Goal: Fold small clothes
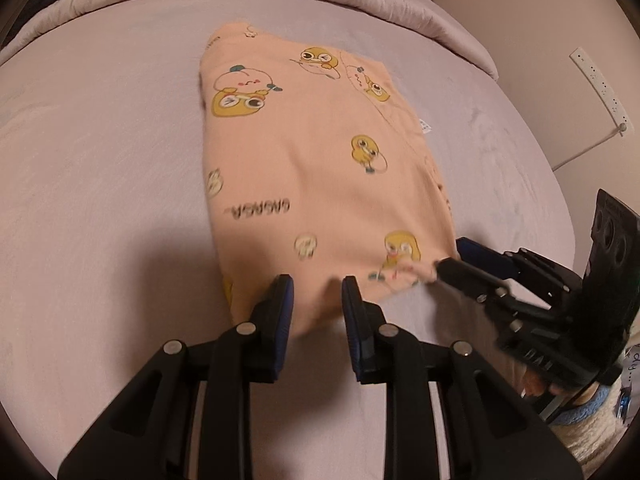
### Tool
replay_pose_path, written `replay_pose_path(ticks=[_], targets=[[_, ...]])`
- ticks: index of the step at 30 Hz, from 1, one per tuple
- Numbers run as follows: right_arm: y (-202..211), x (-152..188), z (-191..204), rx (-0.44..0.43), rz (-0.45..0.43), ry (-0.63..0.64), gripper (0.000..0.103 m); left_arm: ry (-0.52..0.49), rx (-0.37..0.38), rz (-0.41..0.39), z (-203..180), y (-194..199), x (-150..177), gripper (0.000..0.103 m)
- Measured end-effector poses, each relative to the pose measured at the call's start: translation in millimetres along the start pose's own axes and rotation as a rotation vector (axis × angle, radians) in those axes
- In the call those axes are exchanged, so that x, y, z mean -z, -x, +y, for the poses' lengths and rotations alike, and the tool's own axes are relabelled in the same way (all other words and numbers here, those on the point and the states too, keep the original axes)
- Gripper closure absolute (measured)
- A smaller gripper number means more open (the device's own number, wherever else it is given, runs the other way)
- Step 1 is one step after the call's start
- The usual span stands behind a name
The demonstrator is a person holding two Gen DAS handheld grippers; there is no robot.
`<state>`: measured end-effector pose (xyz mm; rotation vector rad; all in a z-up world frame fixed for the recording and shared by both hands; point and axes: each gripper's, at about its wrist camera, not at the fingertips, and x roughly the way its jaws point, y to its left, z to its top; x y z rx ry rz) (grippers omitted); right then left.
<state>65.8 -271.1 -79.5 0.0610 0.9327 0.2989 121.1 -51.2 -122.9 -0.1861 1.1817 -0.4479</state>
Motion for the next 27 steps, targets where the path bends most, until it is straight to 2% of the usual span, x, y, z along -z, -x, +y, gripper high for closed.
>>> replay_pose_path(ticks=[1, 3, 5, 6, 9, 11, 18, 21, 27], targets=[[3, 1, -4, -0.009, -0.001, -0.02, 0.061, 0.004, 0.003, -0.009, 2, 5, 4, 0.074], [10, 9, -11, -0.04, -0.006, -0.072, 0.058, 0.018, -0.003, -0.034, 7, 14, 10, 0.056], [13, 17, -22, -0.078, -0.009, -0.128, 0.054, 0.03, -0.032, -0.066, 12, 25, 17, 0.044], [13, 19, -27, -0.09, -0.006, -0.159, 0.05, 0.032, -0.047, -0.081, 15, 29, 20, 0.044], [15, 27, -34, -0.125, -0.005, -0.217, 0.049, 0.048, -0.069, -0.092, 20, 36, 24, 0.043], [17, 28, -36, -0.137, -0.007, -0.244, 0.047, 0.064, -0.08, -0.103, 22, 39, 25, 0.038], [18, 24, -23, -0.182, -0.013, -0.248, 0.039, 0.091, -0.094, -0.13, 24, 51, 32, 0.025], [15, 20, -23, -0.202, -0.002, -0.265, 0.034, 0.097, -0.096, -0.133, 24, 55, 34, 0.023], [17, 17, -19, -0.233, 0.003, -0.276, 0.031, 0.122, -0.087, -0.141, 26, 61, 38, 0.011]])
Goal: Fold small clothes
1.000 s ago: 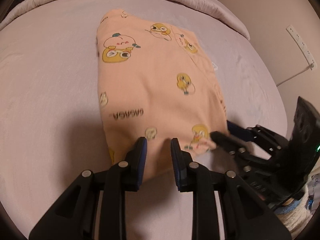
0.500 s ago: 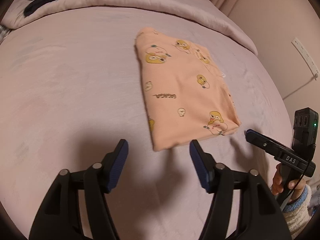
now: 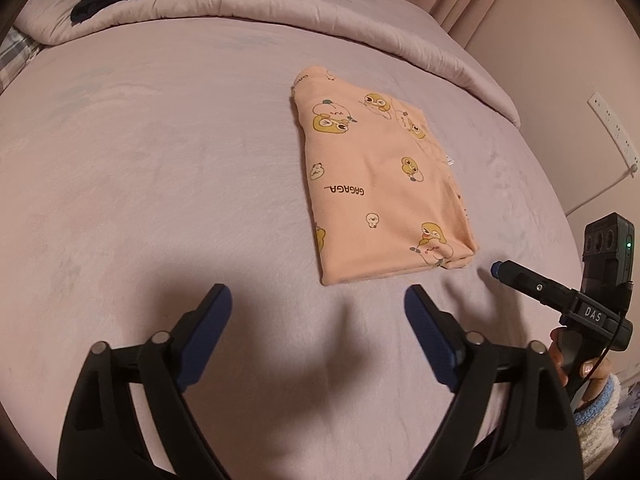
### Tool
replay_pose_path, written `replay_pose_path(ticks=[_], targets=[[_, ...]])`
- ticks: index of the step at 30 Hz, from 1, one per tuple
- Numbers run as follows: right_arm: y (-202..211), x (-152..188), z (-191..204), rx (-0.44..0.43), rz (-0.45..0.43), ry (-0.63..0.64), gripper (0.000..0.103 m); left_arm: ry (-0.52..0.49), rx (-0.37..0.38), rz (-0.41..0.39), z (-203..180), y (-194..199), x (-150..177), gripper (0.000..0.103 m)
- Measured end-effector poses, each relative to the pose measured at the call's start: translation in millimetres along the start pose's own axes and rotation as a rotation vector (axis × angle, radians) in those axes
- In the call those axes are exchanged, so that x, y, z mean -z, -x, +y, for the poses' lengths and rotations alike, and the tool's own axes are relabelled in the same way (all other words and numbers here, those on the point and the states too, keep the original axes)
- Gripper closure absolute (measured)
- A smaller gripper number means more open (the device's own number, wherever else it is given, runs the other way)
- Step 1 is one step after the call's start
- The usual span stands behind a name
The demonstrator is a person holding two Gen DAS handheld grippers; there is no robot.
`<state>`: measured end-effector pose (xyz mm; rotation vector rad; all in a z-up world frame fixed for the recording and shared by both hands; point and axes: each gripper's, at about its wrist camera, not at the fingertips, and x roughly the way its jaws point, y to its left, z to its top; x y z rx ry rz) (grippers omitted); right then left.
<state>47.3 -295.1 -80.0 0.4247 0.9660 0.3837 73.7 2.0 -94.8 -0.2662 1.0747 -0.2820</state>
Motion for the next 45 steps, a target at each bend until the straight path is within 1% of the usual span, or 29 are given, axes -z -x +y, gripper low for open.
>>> replay_pose_path(ticks=[4, 8, 10, 13, 18, 20, 25, 28, 32, 39, 43, 45], targets=[[1, -2, 3, -0.006, 0.003, -0.004, 0.019, 0.033, 0.008, -0.012, 5, 9, 3, 0.004], [2, -6, 2, -0.009, 0.015, -0.023, 0.015, 0.077, 0.021, -0.049, 13, 24, 7, 0.001], [4, -9, 1, -0.01, 0.015, -0.034, 0.009, 0.116, 0.051, -0.058, 20, 29, 8, 0.001], [5, -14, 2, -0.017, 0.009, -0.041, 0.007, 0.165, 0.09, -0.057, 29, 34, 10, 0.001], [1, -20, 3, -0.032, 0.013, -0.053, 0.006, 0.179, 0.117, -0.082, 33, 41, 11, 0.001], [-1, -20, 4, -0.038, 0.018, -0.057, 0.006, 0.186, 0.152, -0.076, 35, 41, 10, 0.0], [-2, -26, -3, -0.057, -0.001, -0.094, 0.006, 0.253, 0.255, -0.056, 47, 35, 10, 0.0], [-4, -29, -5, -0.044, -0.013, -0.097, 0.001, 0.291, 0.283, -0.076, 54, 33, 9, 0.0], [-9, -34, -11, -0.037, -0.011, -0.114, 0.001, 0.269, 0.255, -0.108, 56, 33, 5, 0.0], [-18, -41, -20, -0.066, -0.022, -0.131, 0.001, 0.194, 0.355, -0.114, 53, 22, 0, 0.0], [-21, -43, -21, -0.097, -0.044, -0.117, 0.001, 0.185, 0.323, -0.153, 59, 18, -3, 0.0], [-22, -43, -21, -0.115, -0.065, -0.094, 0.001, 0.189, 0.331, -0.14, 62, 14, -5, 0.0]])
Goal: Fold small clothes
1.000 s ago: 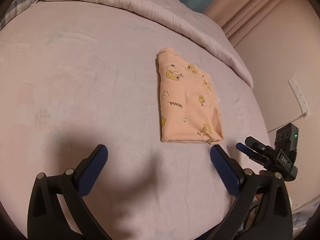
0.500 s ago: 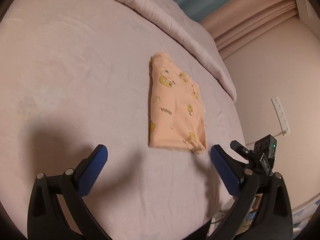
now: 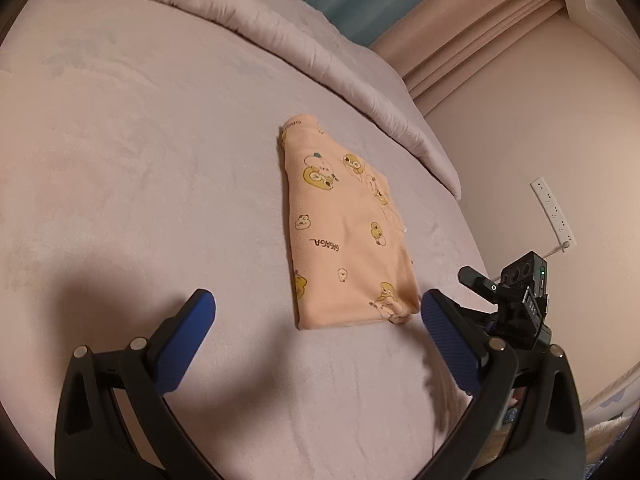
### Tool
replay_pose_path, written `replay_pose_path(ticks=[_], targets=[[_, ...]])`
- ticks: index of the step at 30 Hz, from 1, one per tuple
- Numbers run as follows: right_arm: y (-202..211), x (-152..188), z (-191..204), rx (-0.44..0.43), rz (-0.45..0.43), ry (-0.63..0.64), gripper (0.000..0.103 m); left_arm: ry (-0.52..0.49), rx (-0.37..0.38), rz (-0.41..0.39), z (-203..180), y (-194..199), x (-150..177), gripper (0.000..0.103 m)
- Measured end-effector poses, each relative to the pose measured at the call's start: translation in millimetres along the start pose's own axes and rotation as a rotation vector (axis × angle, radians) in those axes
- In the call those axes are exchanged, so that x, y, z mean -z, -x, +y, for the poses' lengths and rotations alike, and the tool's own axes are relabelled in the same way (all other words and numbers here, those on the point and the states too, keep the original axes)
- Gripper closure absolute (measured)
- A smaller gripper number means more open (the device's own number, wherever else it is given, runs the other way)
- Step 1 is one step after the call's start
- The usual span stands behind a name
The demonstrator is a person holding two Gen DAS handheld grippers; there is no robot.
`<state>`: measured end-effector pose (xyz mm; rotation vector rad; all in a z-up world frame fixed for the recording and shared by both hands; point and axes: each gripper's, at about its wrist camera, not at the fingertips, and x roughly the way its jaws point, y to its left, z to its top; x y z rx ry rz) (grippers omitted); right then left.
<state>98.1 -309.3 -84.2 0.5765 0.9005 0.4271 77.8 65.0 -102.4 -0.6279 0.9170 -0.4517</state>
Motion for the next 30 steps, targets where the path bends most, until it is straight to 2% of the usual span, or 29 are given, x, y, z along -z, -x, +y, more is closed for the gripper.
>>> replay_pose_path(ticks=[3, 9, 20, 26, 30], targets=[[-3, -4, -1, 0.017, 0.004, 0.027, 0.001, 0.005, -0.002, 0.013, 4, -4, -6, 0.0], [-12, -15, -18, 0.018, 0.043, -0.048, 0.001, 0.089, 0.033, 0.04, 23, -10, -22, 0.0], [-25, -34, -29, 0.04, 0.085, -0.091, 0.001, 0.144, 0.063, 0.106, 40, -41, -48, 0.0], [-34, -42, -31, 0.055, 0.104, -0.073, 0.001, 0.124, 0.072, 0.13, 39, -54, -59, 0.0], [-36, -46, -36, 0.035, 0.103, -0.094, 0.001, 0.1, 0.076, 0.154, 34, -62, -62, 0.0]])
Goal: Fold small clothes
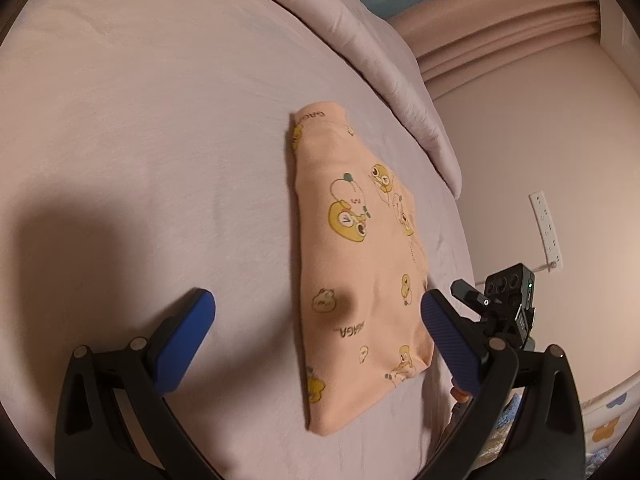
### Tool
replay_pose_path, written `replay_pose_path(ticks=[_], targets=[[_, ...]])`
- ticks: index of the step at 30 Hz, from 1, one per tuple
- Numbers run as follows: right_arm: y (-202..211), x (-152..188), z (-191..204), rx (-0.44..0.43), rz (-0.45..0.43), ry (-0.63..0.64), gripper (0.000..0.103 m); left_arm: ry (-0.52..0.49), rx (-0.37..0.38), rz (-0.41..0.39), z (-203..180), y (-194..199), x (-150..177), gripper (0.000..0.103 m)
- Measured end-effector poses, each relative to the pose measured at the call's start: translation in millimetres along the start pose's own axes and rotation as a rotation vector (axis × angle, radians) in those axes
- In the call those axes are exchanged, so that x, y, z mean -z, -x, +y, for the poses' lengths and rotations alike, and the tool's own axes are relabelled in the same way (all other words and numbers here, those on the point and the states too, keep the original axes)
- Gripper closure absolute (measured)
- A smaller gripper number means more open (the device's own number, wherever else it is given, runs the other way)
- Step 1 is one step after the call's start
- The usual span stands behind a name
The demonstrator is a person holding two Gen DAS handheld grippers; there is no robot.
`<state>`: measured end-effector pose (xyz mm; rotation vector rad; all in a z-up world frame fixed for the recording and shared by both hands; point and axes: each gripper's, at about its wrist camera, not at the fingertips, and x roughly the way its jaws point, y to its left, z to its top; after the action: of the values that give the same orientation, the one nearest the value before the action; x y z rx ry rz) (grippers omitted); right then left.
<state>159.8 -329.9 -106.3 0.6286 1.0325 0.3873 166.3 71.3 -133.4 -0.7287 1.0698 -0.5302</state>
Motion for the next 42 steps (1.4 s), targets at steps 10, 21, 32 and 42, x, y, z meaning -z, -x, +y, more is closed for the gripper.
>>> replay_pose_path(ticks=[10, 21, 32, 42], targets=[[-9, -7, 6, -0.034, 0.041, 0.021, 0.001, -0.076, -0.018, 0.061, -20, -28, -7, 0.0], [-40, -20, 26, -0.051, 0.109, 0.093, 0.001, -0.133, -0.007, 0.115, -30, -48, -9, 0.0], [-47, -30, 22, -0.102, 0.116, 0.09, 0.0, -0.122, -0.001, 0.127, -28, -58, -14, 0.001], [-50, -29, 29, -0.083, 0.11, 0.12, 0.0, -0.083, 0.029, 0.122, -27, -61, -15, 0.002]])
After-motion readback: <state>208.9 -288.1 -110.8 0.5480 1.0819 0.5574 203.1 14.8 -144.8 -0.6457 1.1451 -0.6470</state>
